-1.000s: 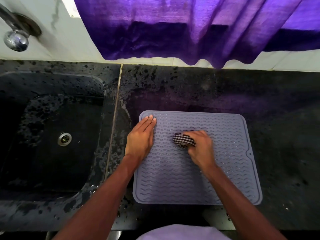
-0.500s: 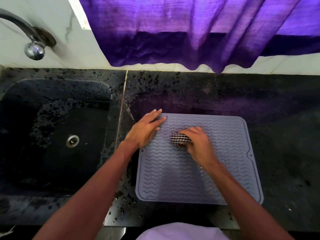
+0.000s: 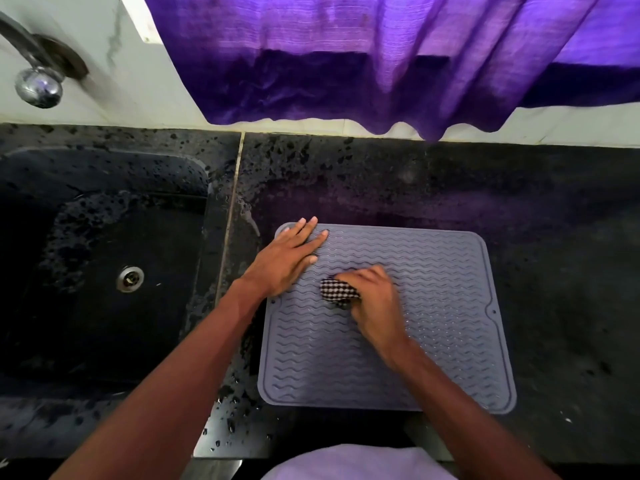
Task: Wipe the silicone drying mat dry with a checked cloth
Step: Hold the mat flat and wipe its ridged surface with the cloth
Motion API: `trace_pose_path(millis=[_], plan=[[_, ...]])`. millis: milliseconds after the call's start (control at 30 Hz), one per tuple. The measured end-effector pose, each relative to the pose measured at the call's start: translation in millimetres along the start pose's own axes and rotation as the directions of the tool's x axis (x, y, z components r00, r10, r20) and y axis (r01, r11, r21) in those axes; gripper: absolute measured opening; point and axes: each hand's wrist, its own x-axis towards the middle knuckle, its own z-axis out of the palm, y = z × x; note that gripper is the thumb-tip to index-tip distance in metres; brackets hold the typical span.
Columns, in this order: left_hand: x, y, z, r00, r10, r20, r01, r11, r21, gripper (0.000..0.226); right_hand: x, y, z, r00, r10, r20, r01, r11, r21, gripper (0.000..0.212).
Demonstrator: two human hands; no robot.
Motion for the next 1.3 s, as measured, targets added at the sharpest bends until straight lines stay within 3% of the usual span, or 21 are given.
trace_pose_path(millis=[133,367,567,700,867,1100,1233,1300], plan=[[3,1,-7,0.999,-0.024,0.021,0.025,0.998,-0.051,0.056,13,-40,23,0.995,-0.081,0.052,0.077,0.995,0.059,0.03],[11,-4,-27,0.996,-0.047,0.07,0.056,0.99,-0.126,0.063,22,-46,17,0.955,-0.24,0.173,0.21,0.962,0.172,0.044],[12,-1,-30,0.992,-0.083,0.093,0.096,0.985,-0.146,0.064,-9,19,-32,0.999,-0.008,-0.049,0.007,1.0,-0.02,0.052],[12,-1,-29,0.992,-0.095,0.085,0.106,0.985,-0.139,0.065,-20,32,-22,0.998,0.046,-0.033,-0.049,0.993,-0.111,0.058],[14,-2,-30,0.992,-0.095,0.082,0.105,0.986,-0.133,0.066,-12,-1,1,0.998,0.041,-0.041,-0.043,0.998,-0.051,0.059],[14,-4,-31,0.996,-0.079,0.049,0.086,0.986,-0.143,0.064,16,-58,51,0.99,-0.116,0.08,0.113,0.993,0.047,0.04],[15,-5,-36,0.995,-0.075,0.069,0.081,0.992,-0.101,0.061,31,-68,50,0.955,-0.199,0.22,0.187,0.98,0.074,0.044],[19,-2,-40,0.989,-0.104,0.107,0.12,0.979,-0.162,0.06,24,-58,34,0.948,-0.215,0.235,0.188,0.973,0.133,0.049]])
